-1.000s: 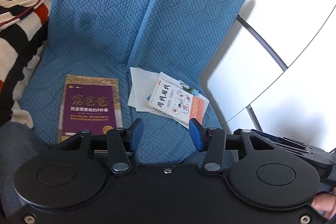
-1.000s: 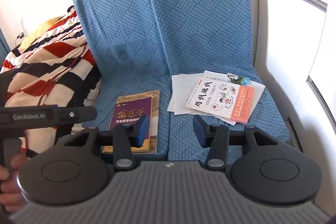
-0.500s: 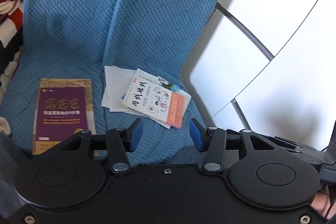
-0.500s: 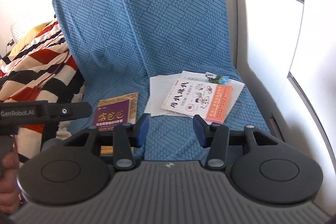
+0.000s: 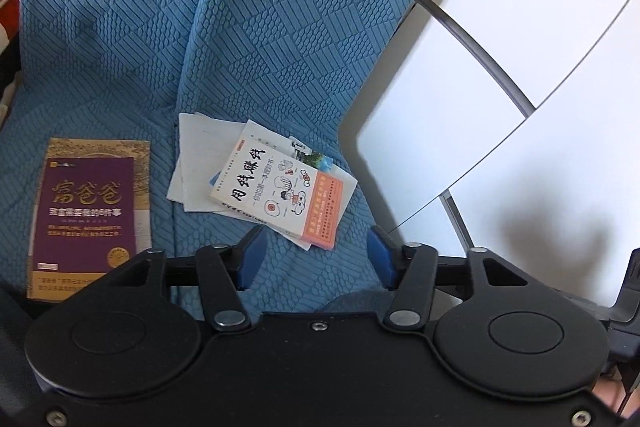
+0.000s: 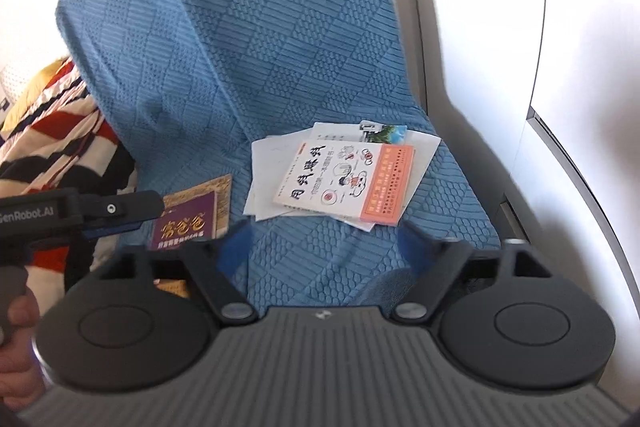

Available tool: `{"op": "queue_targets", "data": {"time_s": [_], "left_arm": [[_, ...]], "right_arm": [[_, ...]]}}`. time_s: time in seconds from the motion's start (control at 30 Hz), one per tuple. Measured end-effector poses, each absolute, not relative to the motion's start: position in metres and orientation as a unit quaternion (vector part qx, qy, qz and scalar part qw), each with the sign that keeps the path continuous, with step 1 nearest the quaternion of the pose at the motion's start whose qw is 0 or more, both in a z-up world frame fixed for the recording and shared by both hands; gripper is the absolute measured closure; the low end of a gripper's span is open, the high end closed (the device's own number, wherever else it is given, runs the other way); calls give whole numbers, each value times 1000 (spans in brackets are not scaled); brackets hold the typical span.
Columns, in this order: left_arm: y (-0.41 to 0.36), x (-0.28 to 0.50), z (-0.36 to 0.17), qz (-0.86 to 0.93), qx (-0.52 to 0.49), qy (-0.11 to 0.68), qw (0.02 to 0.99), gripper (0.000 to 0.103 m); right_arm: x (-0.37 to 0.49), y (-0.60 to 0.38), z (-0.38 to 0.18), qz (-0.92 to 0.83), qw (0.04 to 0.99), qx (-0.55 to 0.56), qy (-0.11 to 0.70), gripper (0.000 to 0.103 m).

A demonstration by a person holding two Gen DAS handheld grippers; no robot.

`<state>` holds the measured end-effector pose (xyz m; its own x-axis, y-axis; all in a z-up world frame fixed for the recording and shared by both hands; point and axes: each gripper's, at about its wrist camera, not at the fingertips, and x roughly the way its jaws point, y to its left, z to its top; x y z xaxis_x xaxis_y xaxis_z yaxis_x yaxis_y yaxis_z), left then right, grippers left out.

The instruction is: Organize objects

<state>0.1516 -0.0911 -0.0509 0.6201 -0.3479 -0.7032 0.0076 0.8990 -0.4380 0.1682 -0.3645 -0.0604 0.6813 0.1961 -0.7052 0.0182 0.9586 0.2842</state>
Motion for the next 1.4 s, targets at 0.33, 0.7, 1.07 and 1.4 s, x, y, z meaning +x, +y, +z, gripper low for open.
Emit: {"op": "queue_targets", "data": {"time_s": [0.33,0.7,1.07,1.4], "left_arm": [[-101,200,-97,-101,-229,455,854,45],[-109,259,-177,-110,-311,492,806,54],[-117,294,-263,-119,-368,539,749,75],[-129,315,-311,-131,-425,557,701,75]], "right_arm": [[217,-393,-99,34,892,173,416,20],[270,-431,-159,21,856,269,441,31],[317,-451,-240,11,782,372,500,61],[347,-455,-279,19,750,399,527,60]]}}
